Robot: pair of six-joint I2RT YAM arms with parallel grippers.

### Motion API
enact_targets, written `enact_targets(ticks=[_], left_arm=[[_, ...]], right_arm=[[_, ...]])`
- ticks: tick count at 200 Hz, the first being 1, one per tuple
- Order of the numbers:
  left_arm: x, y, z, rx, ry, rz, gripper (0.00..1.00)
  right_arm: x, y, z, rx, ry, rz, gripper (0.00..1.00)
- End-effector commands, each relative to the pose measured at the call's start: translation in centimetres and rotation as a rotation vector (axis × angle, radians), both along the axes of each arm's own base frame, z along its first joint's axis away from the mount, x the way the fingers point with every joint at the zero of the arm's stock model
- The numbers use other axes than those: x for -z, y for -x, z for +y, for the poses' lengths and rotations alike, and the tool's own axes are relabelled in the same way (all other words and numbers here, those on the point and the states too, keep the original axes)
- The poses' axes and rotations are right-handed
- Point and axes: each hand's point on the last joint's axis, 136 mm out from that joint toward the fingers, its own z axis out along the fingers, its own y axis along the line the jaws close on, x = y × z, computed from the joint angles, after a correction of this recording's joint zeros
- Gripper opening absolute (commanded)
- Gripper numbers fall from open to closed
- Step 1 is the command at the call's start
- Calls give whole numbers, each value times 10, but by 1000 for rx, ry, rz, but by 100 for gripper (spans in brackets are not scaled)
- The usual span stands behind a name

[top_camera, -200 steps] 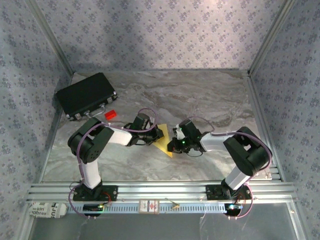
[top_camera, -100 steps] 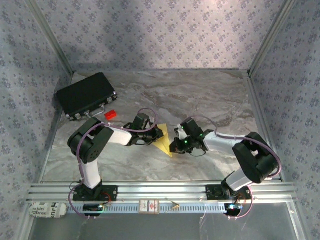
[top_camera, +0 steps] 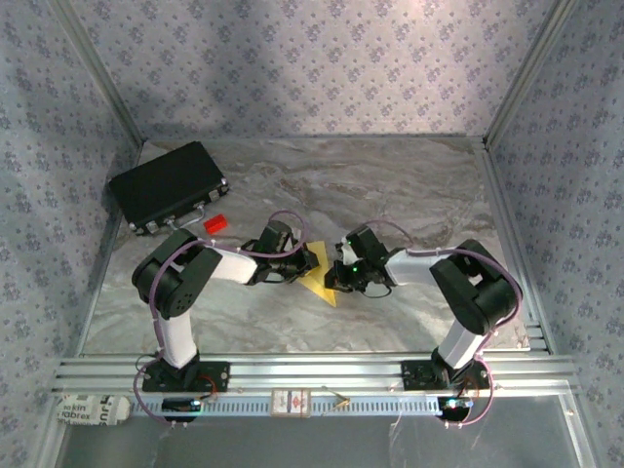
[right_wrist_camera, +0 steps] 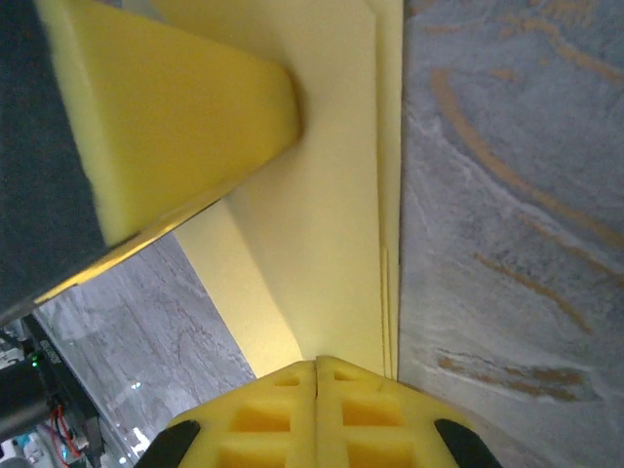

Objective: Fold a paper plane with a square sheet of paper (pick it up from the middle)
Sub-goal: Fourth fold the wing at the center of the table.

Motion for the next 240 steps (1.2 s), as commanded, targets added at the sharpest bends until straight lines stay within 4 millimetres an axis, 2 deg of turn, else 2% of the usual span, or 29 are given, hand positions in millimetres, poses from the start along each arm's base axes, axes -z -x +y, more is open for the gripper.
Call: enact_targets(ticks=[1,24,55,95,119,153,198,240], left_arm=[[11,3,13,-17,-59,23,6],[-7,0,4,9,-19,-21,10],[-26,2,0,54,0,-64,14],[-35,22,-10,148,4,-82,0],[-24,36,-14,199,-30,-48,0],[-5,41,-14,208,-59,6,0],[11,32,-2,151,-161,23,0],[15,20,9,96,-234,22,0]], right_arm=[[37,28,-31,36,114,106,0],[39,33,-35,17,102,120,0],[36,28,-34,9,96,114,0],[35,24,-33,13,91,111,0],[36,25,-33,13,91,112,0],[36,25,-33,14,91,114,0],[39,29,-36,16,101,123,0],[42,33,-39,13,108,126,0]])
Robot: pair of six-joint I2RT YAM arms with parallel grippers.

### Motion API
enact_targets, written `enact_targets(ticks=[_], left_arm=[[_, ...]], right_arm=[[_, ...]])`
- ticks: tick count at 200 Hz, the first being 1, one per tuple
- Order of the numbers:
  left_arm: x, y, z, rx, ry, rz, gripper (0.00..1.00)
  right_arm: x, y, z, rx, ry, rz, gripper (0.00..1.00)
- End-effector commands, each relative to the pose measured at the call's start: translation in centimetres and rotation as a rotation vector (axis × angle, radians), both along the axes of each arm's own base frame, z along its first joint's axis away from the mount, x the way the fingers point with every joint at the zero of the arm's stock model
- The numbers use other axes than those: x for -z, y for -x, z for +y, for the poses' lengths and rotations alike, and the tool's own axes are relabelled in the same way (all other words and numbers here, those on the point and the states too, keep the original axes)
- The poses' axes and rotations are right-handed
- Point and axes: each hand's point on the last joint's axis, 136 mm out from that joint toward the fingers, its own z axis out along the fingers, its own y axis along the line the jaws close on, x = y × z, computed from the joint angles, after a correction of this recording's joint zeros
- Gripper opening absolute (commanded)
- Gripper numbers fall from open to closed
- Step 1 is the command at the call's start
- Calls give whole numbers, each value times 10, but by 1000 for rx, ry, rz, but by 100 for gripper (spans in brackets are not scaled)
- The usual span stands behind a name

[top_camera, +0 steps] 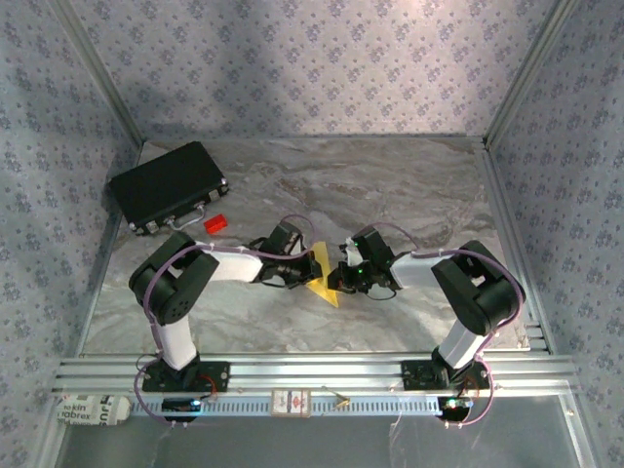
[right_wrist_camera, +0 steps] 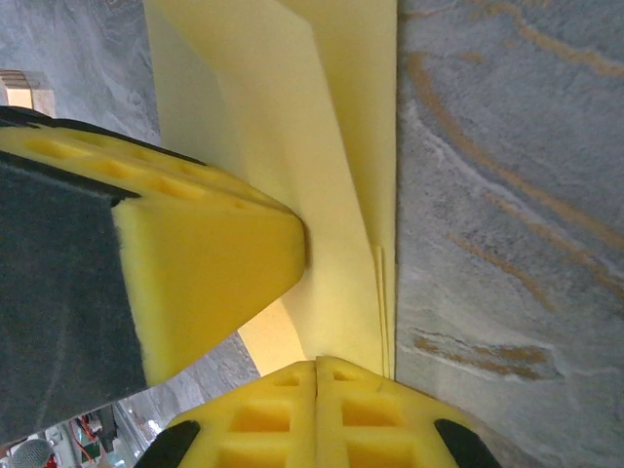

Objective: Fold a paper plane with a square sheet of paper (pick it up from the middle)
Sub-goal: Fourth fold the wing at the center of the table.

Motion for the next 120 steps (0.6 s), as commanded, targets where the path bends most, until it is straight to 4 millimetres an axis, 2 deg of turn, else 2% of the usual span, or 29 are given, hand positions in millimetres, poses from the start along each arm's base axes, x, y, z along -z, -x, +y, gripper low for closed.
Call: enact_targets(ticks=[1,101,120], left_arm=[[13,-11,15,-50,-102,-8,0],[15,-37,37,-125,-131,-3,0],[9,-42,37,-126,-97,-11,0]], right_arm=[[42,32,-33,16,161,133,0],[44,37,-35,-4,166,140,0],[43,37,-34,-5,164,140,0]])
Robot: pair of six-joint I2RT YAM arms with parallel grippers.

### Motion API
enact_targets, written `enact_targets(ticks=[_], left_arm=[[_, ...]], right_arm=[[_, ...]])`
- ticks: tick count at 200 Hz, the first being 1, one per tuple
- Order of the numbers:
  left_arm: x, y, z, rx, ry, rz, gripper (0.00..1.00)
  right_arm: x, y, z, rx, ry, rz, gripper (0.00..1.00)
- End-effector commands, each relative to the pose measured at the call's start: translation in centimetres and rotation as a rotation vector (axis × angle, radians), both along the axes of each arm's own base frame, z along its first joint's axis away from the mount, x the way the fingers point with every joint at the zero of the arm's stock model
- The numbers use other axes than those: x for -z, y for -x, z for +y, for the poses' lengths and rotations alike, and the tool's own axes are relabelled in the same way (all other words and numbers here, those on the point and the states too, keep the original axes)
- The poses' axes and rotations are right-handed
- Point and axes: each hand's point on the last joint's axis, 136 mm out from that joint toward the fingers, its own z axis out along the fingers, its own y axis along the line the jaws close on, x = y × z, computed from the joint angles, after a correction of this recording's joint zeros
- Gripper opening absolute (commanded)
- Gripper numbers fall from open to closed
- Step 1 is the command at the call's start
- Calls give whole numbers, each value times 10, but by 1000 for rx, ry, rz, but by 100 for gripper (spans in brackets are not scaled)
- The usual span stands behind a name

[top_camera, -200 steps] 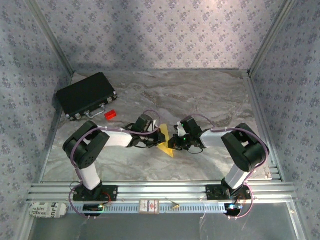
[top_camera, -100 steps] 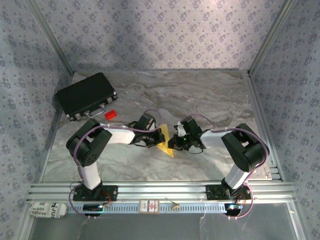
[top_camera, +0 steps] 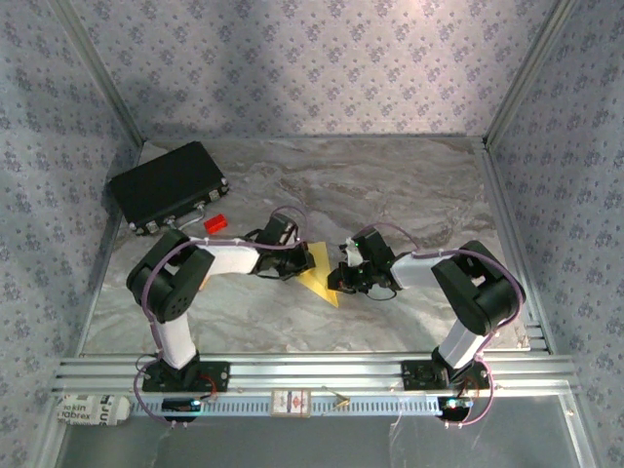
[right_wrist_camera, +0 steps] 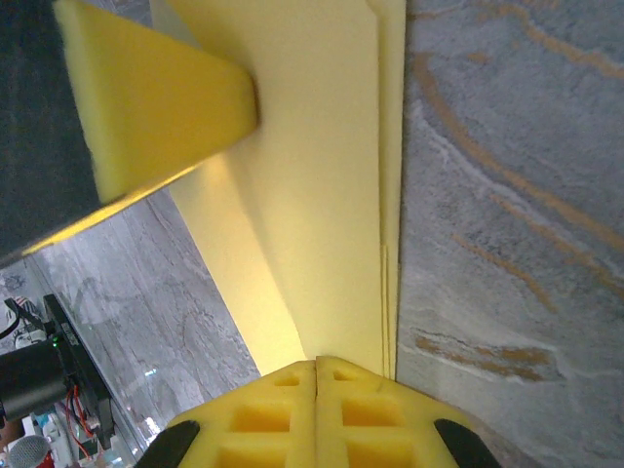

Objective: Fold a paper plane with a square sheet of paper (pick it up from the middle)
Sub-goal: Fourth fold the wing at the center of the table.

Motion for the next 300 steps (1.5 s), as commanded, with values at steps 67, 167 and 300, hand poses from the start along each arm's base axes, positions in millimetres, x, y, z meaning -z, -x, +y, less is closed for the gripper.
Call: enact_targets(ticks=[67,167,300], left_arm=[[-33,2,-20,86,89,-80,3],[14,-14,3,36,-26,-10,2],[25,-69,54,-18,-58,-21,2]], right_arm=[[42,34,-34,11,173,144,0],[43,36,-36,7,176,146,0],[44,39,-41,15,180,149,0]])
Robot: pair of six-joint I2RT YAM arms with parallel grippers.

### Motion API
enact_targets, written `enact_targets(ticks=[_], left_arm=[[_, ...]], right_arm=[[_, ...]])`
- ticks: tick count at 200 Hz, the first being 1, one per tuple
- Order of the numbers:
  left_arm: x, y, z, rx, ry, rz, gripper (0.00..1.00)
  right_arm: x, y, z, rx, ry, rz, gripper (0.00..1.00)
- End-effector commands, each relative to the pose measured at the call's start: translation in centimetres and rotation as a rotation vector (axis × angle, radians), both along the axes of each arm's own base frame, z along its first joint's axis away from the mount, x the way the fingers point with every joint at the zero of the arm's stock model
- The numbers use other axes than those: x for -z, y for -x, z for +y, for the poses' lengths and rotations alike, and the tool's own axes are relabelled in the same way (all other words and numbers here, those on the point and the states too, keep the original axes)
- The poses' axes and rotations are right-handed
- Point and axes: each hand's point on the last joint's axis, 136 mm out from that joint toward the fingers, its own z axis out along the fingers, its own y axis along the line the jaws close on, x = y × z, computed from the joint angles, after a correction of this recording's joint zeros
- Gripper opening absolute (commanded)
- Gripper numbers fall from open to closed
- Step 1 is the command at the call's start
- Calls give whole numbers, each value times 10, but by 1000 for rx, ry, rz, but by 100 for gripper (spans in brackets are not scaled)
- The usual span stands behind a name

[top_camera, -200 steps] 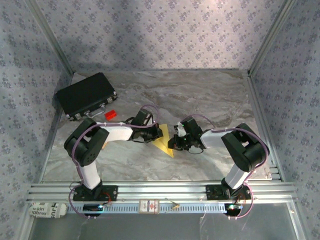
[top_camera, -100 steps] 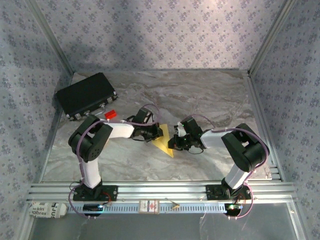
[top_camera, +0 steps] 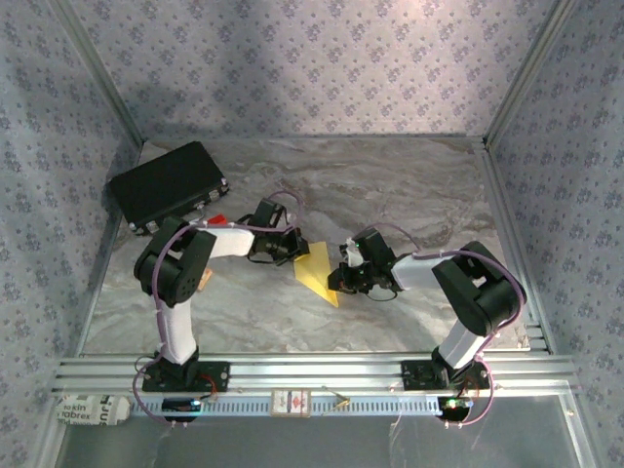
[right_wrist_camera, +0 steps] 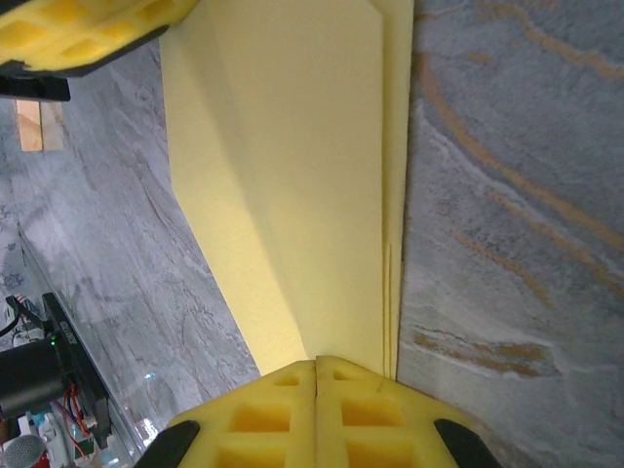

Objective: Fold a paper plane with a square sheet of paper (pick it up from the middle)
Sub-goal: Fourth fold the wing at the center of the table.

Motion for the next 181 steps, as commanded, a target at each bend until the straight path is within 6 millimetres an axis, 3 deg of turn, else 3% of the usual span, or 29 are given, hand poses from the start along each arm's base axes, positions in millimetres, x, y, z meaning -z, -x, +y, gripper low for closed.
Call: enact_targets(ticks=[1,37,67,115,149,181], left_arm=[[24,-27,40,-86,-120,-21,2],[21,-41,55,-92,-135,-28,2],[14,-45,55,-82,-146,-30,2],[-31,-46,45,-73,-124,-107,3],[-53,-29,27,-32,-94,-142,4],[-48,2,-6,32,-15,-110,4]], right_arm=[[44,39,-39,16,183,163,0],[44,40,-41,20,186,163,0],[44,40,-42,23,185,163,0],[42,37,-40,23,183,157,0],[40,35,-39,23,185,156,0],[38,33,-39,26,187,149,0]])
